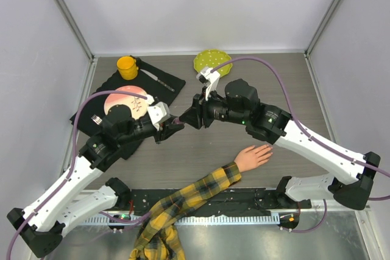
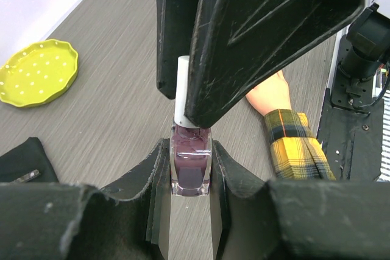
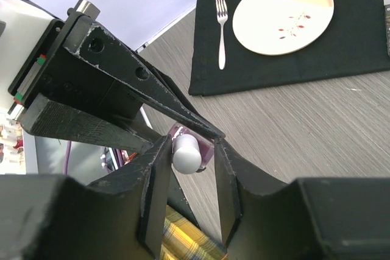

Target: Paint the nails

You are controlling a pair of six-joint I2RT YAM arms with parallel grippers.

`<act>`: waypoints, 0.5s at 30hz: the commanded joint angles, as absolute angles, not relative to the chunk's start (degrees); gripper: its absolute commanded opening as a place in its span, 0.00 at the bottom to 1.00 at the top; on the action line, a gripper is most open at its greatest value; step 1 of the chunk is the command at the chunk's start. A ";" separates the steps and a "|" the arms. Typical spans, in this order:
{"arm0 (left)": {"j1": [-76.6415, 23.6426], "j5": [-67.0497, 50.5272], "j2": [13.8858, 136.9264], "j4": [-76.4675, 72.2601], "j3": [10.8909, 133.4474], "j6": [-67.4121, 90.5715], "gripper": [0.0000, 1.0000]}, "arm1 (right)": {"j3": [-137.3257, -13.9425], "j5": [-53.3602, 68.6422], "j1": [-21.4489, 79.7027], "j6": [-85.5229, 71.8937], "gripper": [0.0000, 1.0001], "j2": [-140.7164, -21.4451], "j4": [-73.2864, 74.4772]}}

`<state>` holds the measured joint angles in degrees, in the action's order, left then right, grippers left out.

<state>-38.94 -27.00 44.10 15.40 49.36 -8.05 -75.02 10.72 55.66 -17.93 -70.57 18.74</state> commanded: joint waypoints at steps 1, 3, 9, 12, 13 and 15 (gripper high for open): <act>-38.85 -27.33 43.59 11.87 49.57 -8.35 0.00 | -77.43 12.04 55.55 -17.75 0.39 -71.19 15.91; -38.85 -27.33 43.42 11.95 49.57 -8.26 0.00 | -77.43 12.04 55.55 -17.75 0.39 -71.54 15.91; -38.85 -27.16 43.59 12.04 49.48 -8.44 0.00 | -77.43 12.13 55.55 -17.40 0.12 -71.63 16.00; -38.85 -26.81 43.51 12.22 49.22 -8.26 0.00 | -77.26 11.34 55.46 -16.88 0.01 -71.02 15.91; -38.85 -26.46 43.24 12.13 48.96 -8.17 0.00 | -77.26 11.08 55.55 -16.61 0.01 -70.84 16.26; -38.85 -25.40 43.07 11.95 48.43 -7.91 0.00 | -77.69 10.64 55.55 -15.82 0.01 -70.84 16.78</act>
<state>-38.92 -26.52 44.03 15.25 48.99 -8.01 -75.13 11.77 55.66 -17.47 -72.03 18.20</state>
